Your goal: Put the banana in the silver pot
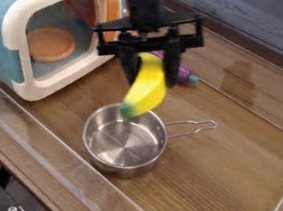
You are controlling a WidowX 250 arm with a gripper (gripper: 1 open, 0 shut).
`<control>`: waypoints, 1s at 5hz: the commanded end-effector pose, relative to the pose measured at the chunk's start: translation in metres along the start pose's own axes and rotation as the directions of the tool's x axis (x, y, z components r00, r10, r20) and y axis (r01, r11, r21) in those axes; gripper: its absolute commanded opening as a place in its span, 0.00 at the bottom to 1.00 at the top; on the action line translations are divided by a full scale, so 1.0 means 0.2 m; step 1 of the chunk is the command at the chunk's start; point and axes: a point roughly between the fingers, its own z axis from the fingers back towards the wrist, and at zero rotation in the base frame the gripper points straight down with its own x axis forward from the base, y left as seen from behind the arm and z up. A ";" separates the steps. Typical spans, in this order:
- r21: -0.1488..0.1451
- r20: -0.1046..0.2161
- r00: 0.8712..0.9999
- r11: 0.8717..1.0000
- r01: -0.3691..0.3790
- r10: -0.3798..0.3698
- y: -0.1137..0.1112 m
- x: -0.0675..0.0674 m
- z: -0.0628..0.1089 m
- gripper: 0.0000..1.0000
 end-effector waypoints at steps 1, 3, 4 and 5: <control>-0.013 0.032 0.999 0.999 0.032 -0.032 0.00 0.02 0.05 0.00; 0.006 0.009 0.993 0.993 0.121 -0.121 -0.01 0.02 0.08 0.00; 0.013 0.018 0.995 0.995 0.098 -0.098 0.04 -0.03 0.10 0.00; 0.017 0.031 0.997 0.998 0.067 -0.068 0.09 -0.08 0.12 0.00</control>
